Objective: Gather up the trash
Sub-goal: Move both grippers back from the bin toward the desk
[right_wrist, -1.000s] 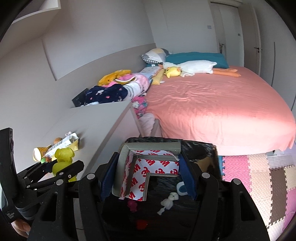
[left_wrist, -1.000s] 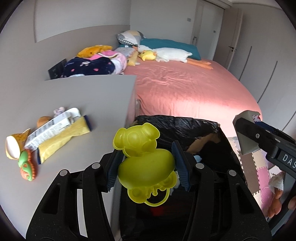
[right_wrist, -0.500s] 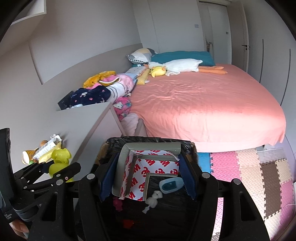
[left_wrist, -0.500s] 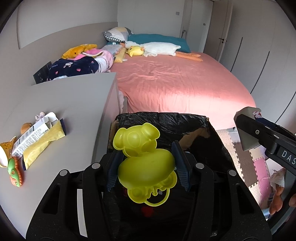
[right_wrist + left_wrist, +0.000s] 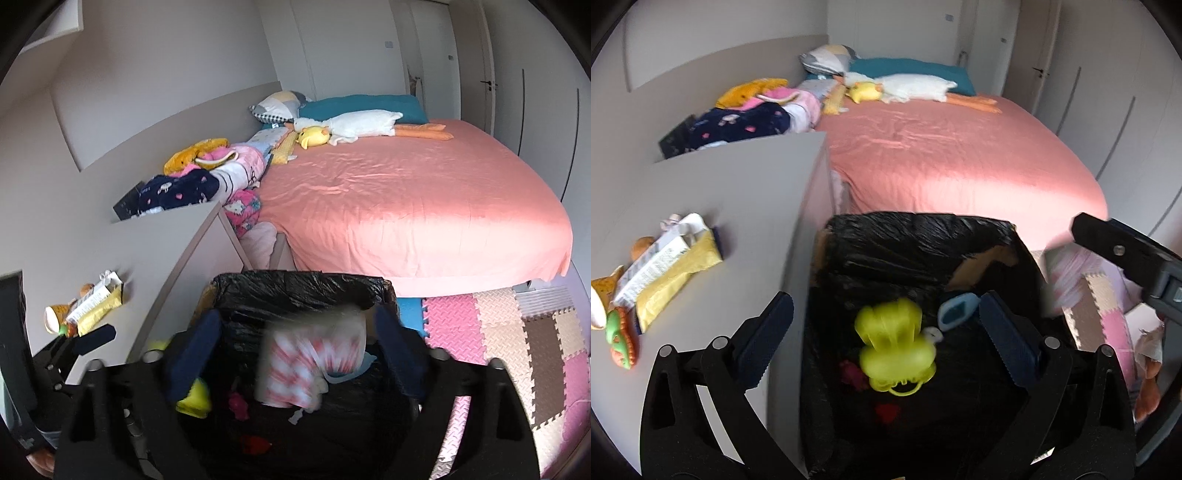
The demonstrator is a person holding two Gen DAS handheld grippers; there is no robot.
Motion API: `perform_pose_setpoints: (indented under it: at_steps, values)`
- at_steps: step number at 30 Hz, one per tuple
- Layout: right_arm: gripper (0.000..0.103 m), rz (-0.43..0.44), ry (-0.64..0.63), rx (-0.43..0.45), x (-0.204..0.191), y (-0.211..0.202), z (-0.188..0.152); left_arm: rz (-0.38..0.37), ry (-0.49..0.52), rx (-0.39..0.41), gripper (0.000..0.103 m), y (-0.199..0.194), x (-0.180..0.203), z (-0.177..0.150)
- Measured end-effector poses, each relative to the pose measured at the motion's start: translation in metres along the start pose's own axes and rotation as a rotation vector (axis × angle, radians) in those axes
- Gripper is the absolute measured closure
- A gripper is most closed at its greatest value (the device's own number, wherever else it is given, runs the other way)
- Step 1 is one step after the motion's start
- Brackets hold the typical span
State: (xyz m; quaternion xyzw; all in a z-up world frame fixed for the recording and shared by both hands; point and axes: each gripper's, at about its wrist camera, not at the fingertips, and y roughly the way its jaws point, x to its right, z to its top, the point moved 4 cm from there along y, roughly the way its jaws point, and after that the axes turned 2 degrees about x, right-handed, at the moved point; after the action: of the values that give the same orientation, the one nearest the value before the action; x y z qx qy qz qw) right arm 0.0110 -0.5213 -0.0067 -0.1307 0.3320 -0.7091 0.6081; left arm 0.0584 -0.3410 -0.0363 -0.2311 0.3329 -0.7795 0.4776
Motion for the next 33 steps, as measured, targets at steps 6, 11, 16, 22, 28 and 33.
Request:
perform_pose_setpoints:
  at_steps: [6,11,16,22,28,33]
  values:
    - [0.015,0.002,0.004,0.006,0.0,-0.003,0.001,0.009,-0.024,-0.025,0.006,0.001,-0.007,-0.002]
    - [0.015,0.004,0.007,0.003,-0.002,-0.003,0.001,0.019,-0.006,-0.016,0.006,-0.002,-0.007,-0.002]
    - [0.015,0.008,0.003,-0.002,-0.005,-0.002,0.0,0.026,-0.007,-0.015,0.006,-0.004,-0.009,-0.005]
    - [0.015,0.028,-0.01,-0.012,-0.016,0.003,-0.002,0.048,-0.017,-0.018,0.006,-0.006,-0.02,-0.007]
    - [0.015,0.061,-0.034,-0.019,-0.037,0.009,-0.004,0.078,-0.037,-0.012,0.006,-0.011,-0.039,-0.011]
    - [0.015,0.086,-0.056,-0.027,-0.056,0.016,-0.005,0.107,-0.069,-0.009,0.006,-0.016,-0.062,-0.014]
